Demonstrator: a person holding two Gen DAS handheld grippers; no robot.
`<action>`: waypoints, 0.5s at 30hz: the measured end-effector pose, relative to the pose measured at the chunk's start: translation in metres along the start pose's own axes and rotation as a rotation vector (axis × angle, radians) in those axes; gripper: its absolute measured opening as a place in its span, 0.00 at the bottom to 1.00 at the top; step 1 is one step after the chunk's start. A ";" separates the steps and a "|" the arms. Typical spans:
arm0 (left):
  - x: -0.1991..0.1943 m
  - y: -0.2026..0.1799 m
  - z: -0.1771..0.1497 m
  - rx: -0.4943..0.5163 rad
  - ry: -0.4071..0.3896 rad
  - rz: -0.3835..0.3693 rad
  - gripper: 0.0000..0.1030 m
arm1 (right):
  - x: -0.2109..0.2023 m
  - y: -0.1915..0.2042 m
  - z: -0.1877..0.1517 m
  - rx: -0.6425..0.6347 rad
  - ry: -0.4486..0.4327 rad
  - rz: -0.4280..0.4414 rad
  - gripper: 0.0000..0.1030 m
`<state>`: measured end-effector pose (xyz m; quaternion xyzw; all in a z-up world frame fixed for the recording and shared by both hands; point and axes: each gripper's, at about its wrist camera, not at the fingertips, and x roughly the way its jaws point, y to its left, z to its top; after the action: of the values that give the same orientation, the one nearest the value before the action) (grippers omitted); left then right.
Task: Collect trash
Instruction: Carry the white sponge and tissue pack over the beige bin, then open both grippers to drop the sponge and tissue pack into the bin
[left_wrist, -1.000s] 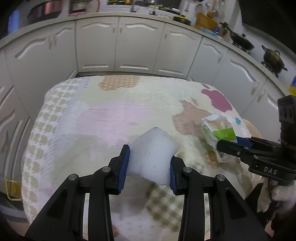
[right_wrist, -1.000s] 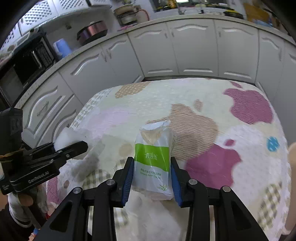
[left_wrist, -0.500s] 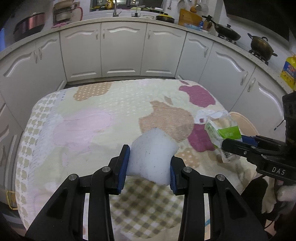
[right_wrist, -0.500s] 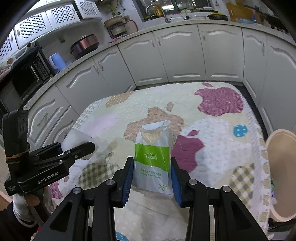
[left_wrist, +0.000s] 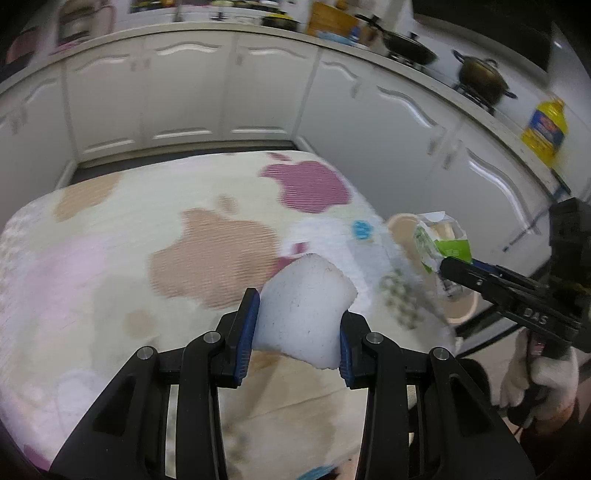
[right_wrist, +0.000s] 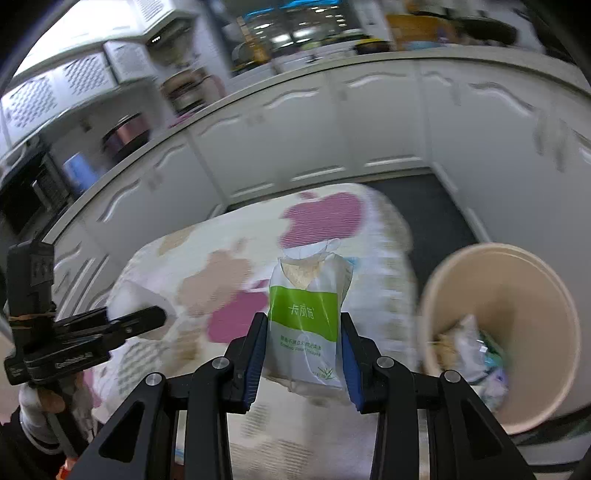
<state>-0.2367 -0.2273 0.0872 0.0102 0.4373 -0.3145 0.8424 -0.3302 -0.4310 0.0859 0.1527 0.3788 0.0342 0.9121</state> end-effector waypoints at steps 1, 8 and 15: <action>0.006 -0.012 0.005 0.018 0.007 -0.017 0.34 | -0.005 -0.014 -0.002 0.016 -0.007 -0.032 0.35; 0.048 -0.084 0.032 0.110 0.054 -0.121 0.34 | -0.026 -0.085 -0.009 0.133 -0.022 -0.151 0.35; 0.100 -0.147 0.054 0.146 0.120 -0.218 0.37 | -0.030 -0.139 -0.013 0.207 -0.018 -0.235 0.37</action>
<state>-0.2343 -0.4130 0.0844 0.0426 0.4615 -0.4341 0.7725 -0.3680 -0.5647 0.0552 0.2007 0.3874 -0.1134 0.8926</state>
